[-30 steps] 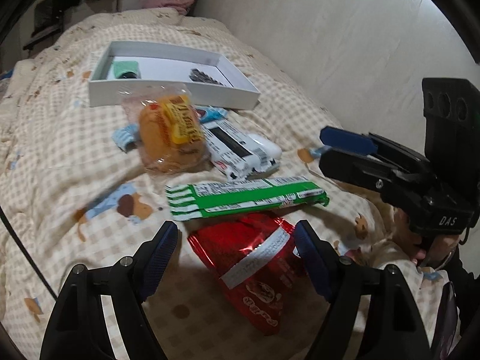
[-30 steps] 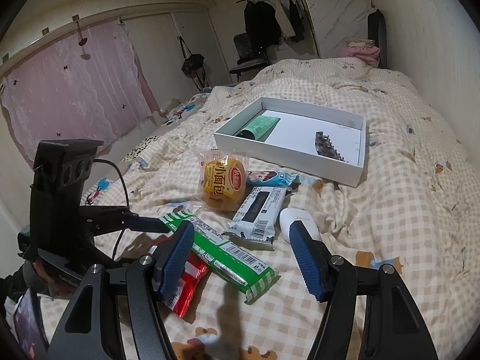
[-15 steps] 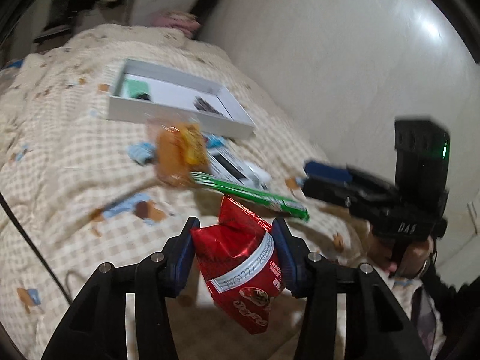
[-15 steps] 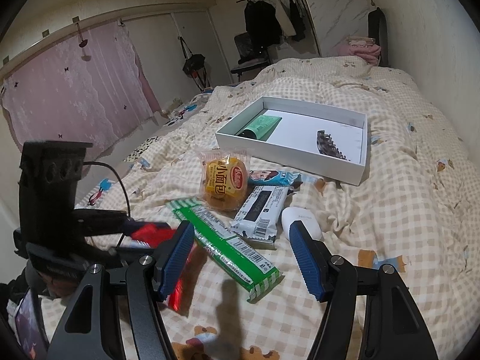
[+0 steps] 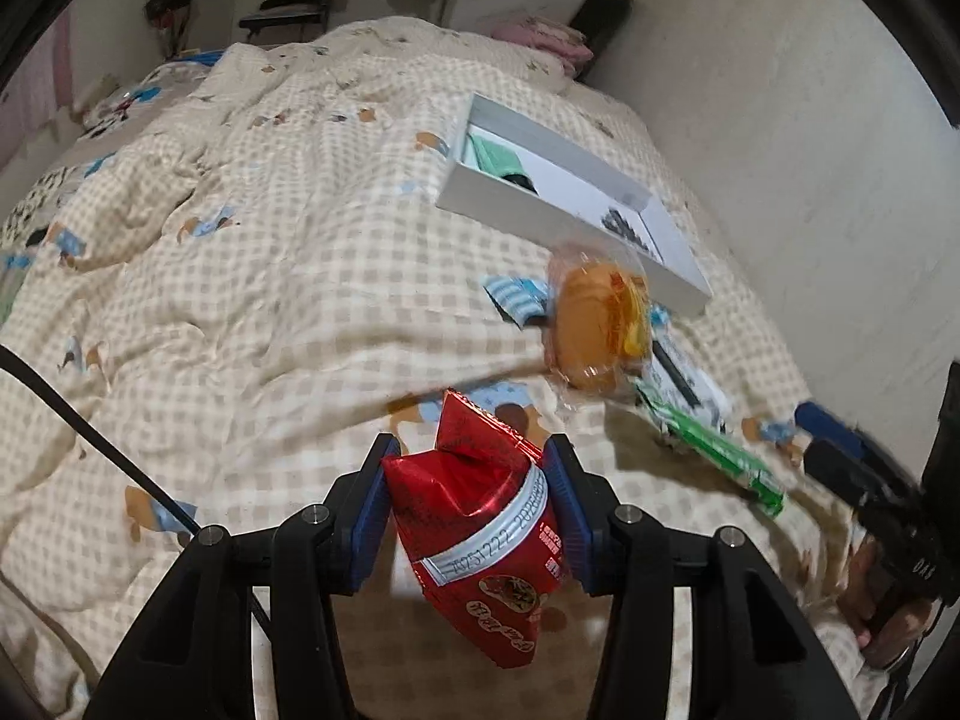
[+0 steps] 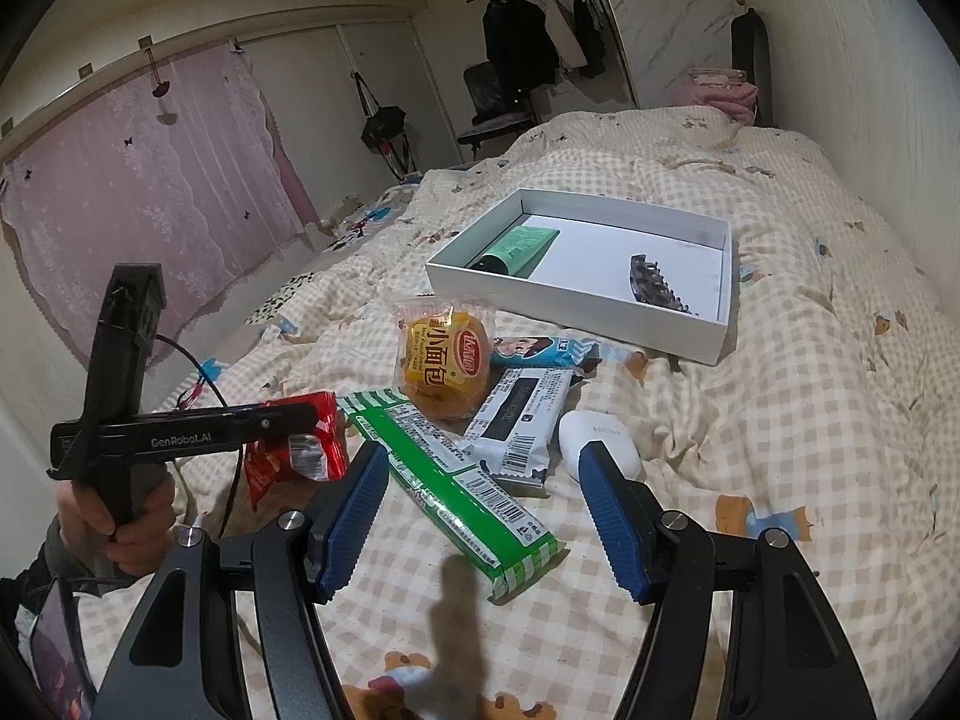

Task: Organize objects
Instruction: 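Close the left gripper on the red snack bag and lift it, then hold the red snack bag raised in the left gripper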

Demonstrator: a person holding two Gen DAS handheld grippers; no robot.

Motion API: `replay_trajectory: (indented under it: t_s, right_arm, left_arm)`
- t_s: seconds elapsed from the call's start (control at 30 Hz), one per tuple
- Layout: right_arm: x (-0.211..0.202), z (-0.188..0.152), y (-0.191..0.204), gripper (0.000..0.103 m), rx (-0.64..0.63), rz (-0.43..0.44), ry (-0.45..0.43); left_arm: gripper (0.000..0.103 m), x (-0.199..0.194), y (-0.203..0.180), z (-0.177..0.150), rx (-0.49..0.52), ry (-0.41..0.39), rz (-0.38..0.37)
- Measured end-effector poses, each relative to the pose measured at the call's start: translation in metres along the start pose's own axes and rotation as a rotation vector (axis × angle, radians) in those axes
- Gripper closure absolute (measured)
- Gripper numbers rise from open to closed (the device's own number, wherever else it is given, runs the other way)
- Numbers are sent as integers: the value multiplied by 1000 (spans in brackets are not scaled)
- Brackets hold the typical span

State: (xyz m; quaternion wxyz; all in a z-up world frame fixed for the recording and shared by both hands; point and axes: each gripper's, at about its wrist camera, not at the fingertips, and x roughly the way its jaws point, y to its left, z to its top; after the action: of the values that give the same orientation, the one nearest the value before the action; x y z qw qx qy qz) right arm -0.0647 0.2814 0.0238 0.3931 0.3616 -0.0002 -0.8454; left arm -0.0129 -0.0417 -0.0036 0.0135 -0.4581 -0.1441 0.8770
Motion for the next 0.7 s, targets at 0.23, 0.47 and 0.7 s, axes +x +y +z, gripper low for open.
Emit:
replay_trajectory:
  t_s: [0.23,0.47,0.7]
  right_arm:
    - [-1,0,-1,36,5,6,0]
    - [2,-1,-5,36,24,27,5]
    - [3,0,-7,36,36,35,8]
  left_arm:
    - [47,6,-7,0,102,84,-47]
    - [37,-3,2,2,174,132,-112]
    - [31,-9,5,4,227,141,-117]
